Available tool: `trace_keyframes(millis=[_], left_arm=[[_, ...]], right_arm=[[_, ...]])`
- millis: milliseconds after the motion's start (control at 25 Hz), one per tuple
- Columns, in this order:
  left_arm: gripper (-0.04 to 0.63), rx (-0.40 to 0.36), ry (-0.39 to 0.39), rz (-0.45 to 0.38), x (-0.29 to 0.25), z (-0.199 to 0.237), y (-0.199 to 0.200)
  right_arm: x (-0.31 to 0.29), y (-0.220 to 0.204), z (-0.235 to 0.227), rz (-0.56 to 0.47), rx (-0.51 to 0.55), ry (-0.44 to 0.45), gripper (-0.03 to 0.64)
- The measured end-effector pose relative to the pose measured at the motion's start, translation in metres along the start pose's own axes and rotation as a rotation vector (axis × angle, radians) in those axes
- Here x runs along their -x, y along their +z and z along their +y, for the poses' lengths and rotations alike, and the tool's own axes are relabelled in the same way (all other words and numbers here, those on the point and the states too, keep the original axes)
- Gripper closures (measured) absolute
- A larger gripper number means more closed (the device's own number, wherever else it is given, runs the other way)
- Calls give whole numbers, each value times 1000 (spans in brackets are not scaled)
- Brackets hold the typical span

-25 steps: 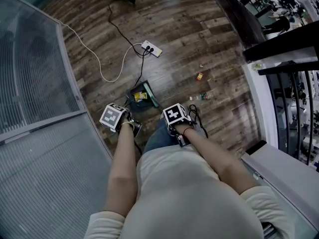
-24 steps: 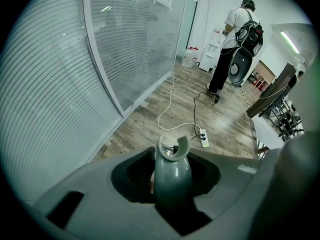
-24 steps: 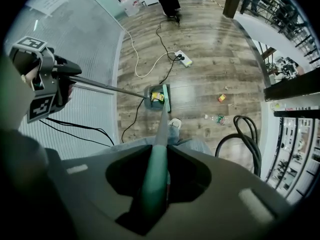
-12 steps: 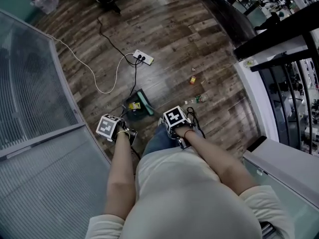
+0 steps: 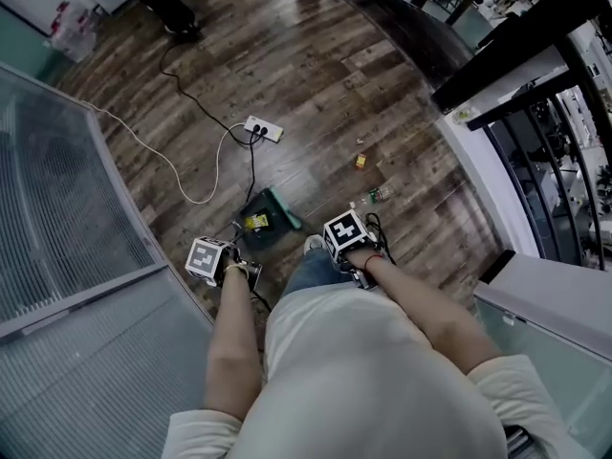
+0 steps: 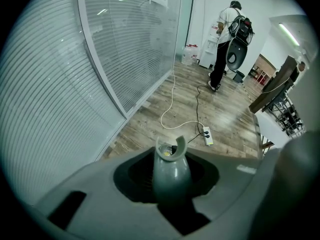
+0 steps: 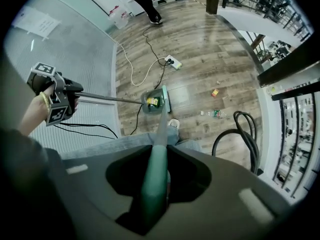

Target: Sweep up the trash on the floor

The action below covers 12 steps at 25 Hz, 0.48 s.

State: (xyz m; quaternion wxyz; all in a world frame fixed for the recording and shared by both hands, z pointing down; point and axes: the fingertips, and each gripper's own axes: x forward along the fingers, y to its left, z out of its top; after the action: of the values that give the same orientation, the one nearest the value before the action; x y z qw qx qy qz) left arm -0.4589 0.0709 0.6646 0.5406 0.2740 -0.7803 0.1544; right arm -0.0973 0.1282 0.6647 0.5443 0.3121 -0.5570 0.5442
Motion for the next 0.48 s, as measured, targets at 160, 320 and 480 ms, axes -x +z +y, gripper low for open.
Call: trace_keyframes(millis=[160, 320, 480], left_arm=[[502, -1, 13, 12, 2, 7, -3], [505, -2, 4, 16, 2, 11, -3], [505, -21, -22, 17, 5, 8, -3]], right_arm=[[7, -2, -10, -34, -58, 13, 522], [12, 0, -18, -65, -112, 31, 522], [17, 2, -23, -90, -148, 45, 522]])
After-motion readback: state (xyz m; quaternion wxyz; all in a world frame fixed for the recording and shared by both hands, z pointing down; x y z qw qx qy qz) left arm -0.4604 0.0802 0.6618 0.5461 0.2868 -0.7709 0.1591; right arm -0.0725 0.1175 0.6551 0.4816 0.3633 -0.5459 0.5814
